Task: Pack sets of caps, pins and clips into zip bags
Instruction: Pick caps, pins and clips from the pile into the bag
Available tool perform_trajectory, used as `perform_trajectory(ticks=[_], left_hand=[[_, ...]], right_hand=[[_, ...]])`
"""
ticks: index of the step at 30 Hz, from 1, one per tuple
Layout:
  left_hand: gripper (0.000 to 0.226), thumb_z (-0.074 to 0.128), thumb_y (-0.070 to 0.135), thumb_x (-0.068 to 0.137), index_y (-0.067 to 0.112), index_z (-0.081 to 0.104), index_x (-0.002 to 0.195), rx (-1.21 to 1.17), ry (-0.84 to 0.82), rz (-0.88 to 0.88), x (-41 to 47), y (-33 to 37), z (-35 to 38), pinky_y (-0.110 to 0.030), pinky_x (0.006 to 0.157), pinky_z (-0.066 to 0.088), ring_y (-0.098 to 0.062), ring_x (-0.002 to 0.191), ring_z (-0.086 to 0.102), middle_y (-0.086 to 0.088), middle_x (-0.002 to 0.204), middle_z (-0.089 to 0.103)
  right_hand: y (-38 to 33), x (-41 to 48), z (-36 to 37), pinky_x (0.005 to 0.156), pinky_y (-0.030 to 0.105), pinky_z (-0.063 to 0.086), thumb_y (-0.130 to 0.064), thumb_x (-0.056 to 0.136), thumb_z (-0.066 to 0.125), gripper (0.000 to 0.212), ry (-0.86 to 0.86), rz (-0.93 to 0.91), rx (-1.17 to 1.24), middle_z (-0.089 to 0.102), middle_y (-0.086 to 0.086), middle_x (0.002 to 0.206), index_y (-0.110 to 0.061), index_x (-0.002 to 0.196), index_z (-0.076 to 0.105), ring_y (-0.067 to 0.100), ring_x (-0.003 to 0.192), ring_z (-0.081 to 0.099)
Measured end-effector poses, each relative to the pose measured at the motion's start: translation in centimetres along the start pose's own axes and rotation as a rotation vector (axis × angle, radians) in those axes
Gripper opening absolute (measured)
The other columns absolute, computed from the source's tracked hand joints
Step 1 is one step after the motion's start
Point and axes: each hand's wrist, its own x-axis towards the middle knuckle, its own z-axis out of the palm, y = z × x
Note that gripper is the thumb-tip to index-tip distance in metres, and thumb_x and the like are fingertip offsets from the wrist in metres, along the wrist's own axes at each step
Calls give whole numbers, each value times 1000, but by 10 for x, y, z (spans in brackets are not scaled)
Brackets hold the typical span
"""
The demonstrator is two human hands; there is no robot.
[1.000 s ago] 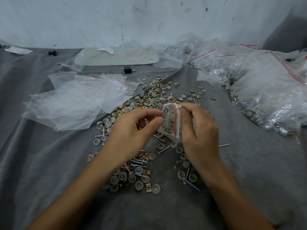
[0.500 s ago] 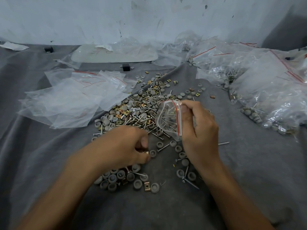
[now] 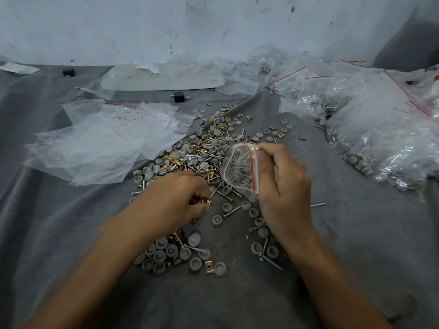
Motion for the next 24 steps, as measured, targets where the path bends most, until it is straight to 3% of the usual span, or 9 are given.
perform_trajectory(ticks=[12,18,24], left_hand=[[27,55,50,98,36,65,119,151,84,16,-1,9,6,-34,81,53,-15,104,62,12,113,62],[27,46,45,98,31,68,107,227,102,15,0,13,6,-31,70,52,-14,91,64,10,103,65],[28,38,38,104,30,64,109,211,136,-8,0,8,6,-33,75,51,-15,99,61,11,106,62]], right_hand=[[0,0,1,80,35,45,-20,105,51,17,-2,-10,-2,60,-17,92,-17,109,67,3,82,54],[0,0,1,79,39,47,-19,105,50,17,0,-13,7,63,-13,90,-16,108,67,5,81,56],[1,0,0,79,40,48,-20,105,51,16,3,-10,14,60,-16,90,-18,109,66,5,81,56]])
